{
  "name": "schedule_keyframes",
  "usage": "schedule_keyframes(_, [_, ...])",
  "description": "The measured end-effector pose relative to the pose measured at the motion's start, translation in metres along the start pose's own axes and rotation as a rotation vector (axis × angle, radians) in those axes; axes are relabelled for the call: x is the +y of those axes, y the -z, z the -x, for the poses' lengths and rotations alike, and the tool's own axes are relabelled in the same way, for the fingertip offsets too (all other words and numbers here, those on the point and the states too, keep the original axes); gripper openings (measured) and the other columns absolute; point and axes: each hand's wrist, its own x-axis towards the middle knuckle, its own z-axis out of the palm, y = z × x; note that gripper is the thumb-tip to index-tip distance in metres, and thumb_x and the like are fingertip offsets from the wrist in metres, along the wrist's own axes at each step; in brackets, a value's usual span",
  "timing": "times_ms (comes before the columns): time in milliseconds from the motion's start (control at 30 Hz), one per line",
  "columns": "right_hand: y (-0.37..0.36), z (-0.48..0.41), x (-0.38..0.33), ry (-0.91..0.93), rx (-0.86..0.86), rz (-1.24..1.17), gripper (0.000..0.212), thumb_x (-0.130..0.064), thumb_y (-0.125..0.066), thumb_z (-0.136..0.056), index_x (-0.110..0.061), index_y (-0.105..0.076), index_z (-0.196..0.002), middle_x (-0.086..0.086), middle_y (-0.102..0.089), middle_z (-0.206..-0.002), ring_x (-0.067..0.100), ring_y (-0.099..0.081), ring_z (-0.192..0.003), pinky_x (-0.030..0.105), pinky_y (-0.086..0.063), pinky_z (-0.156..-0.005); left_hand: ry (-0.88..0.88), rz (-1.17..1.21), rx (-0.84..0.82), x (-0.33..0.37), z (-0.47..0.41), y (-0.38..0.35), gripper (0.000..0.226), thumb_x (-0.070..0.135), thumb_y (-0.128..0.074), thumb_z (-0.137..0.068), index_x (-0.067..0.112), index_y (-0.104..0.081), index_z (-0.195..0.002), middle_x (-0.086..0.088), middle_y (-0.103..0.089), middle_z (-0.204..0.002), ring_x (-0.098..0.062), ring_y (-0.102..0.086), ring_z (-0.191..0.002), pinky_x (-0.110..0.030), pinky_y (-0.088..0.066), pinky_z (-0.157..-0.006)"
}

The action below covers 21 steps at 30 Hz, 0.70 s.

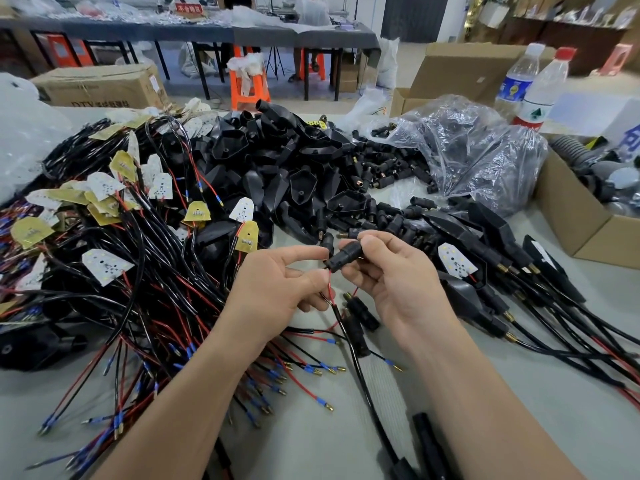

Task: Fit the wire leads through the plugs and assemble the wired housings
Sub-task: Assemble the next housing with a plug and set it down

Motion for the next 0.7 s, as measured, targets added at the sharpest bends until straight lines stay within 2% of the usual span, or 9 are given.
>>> schedule_keyframes(200, [-0.0002, 0.0018, 0.0024, 0.034, -0.024, 0.098, 0.014, -0.002, -0.058, -0.1, -0.008, -0.067, -0.092, 0.013, -0.077, -0.091, 0.017, -0.07, -0.07, 0.025, -0.058, -0.063, -0.133, -0.248, -0.083, -0.0017, 0.0041, 0.0014, 0.053, 0.011, -0.073, -0.092, 0.05, -0.06, -0.126, 0.0, -0.075, -0.065, -0.016, -0.073, -0.059, -0.016, -0.053, -0.061])
schedule_keyframes(333, [0.0008, 0.0006, 0.0004, -0.027, -0.068, 0.073, 0.013, -0.002, -0.057, -0.1, -0.008, -0.067, -0.093, 0.014, -0.078, -0.094, 0.017, -0.072, -0.075, 0.025, -0.059, -0.066, -0.142, -0.312, -0.028, -0.0035, 0.0045, 0.0029, 0.066, 0.013, -0.074, -0.092, 0.039, -0.049, -0.147, 0.006, -0.076, -0.066, -0.01, -0.072, -0.06, -0.008, -0.051, -0.07])
schedule_keyframes(400, [0.0019, 0.0001, -0.0015, -0.052, -0.085, 0.069, 0.015, -0.001, -0.057, -0.1, -0.006, -0.069, -0.092, 0.015, -0.078, -0.093, 0.018, -0.073, -0.076, 0.024, -0.06, -0.067, -0.095, -0.35, -0.026, -0.0028, 0.0043, 0.0033, 0.066, 0.017, -0.074, -0.092, 0.035, -0.046, -0.15, 0.008, -0.076, -0.068, -0.007, -0.073, -0.064, -0.003, -0.046, -0.071])
schedule_keyframes(433, [0.0022, 0.0, -0.0018, -0.054, -0.088, 0.065, 0.017, 0.0, -0.057, -0.1, -0.005, -0.07, -0.09, 0.016, -0.078, -0.093, 0.019, -0.073, -0.077, 0.024, -0.061, -0.067, -0.068, -0.361, -0.022, -0.0023, 0.004, 0.0025, 0.06, 0.019, -0.074, -0.092, 0.034, -0.051, -0.145, 0.01, -0.076, -0.068, -0.004, -0.073, -0.066, -0.002, -0.045, -0.069])
schedule_keyframes(500, [0.003, 0.0001, -0.0026, -0.04, -0.072, 0.047, 0.024, 0.002, -0.056, -0.099, -0.005, -0.073, -0.084, 0.017, -0.077, -0.093, 0.022, -0.073, -0.079, 0.025, -0.062, -0.068, -0.041, -0.325, 0.041, -0.002, 0.0033, -0.0015, 0.026, 0.021, -0.076, -0.091, 0.026, -0.071, -0.116, 0.012, -0.075, -0.065, -0.001, -0.072, -0.063, -0.003, -0.045, -0.063])
schedule_keyframes(567, [0.0034, -0.0007, -0.0047, -0.022, -0.044, 0.003, 0.028, 0.003, -0.056, -0.099, -0.006, -0.074, -0.08, 0.019, -0.077, -0.092, 0.022, -0.074, -0.077, 0.025, -0.061, -0.066, -0.064, -0.268, 0.138, -0.0018, 0.0037, -0.0043, 0.004, 0.021, -0.08, -0.087, 0.022, -0.076, -0.087, 0.011, -0.074, -0.062, -0.002, -0.071, -0.059, -0.006, -0.048, -0.061])
schedule_keyframes(633, [0.0038, -0.0016, -0.0062, -0.019, -0.015, -0.042, 0.025, 0.004, -0.055, -0.099, -0.004, -0.072, -0.082, 0.019, -0.076, -0.09, 0.02, -0.073, -0.072, 0.025, -0.061, -0.064, -0.12, -0.255, 0.2, -0.0027, 0.0045, -0.0058, 0.014, 0.023, -0.082, -0.086, 0.024, -0.075, -0.075, 0.01, -0.074, -0.062, -0.005, -0.071, -0.058, -0.013, -0.053, -0.06])
schedule_keyframes(700, [0.0049, -0.0019, -0.0047, -0.026, -0.01, -0.041, 0.025, 0.003, -0.055, -0.1, -0.004, -0.072, -0.082, 0.018, -0.077, -0.088, 0.019, -0.073, -0.069, 0.024, -0.06, -0.063, -0.165, -0.255, 0.213, -0.0027, 0.0057, -0.0061, 0.017, 0.021, -0.083, -0.085, 0.025, -0.074, -0.071, 0.008, -0.073, -0.06, -0.01, -0.07, -0.055, -0.024, -0.058, -0.06])
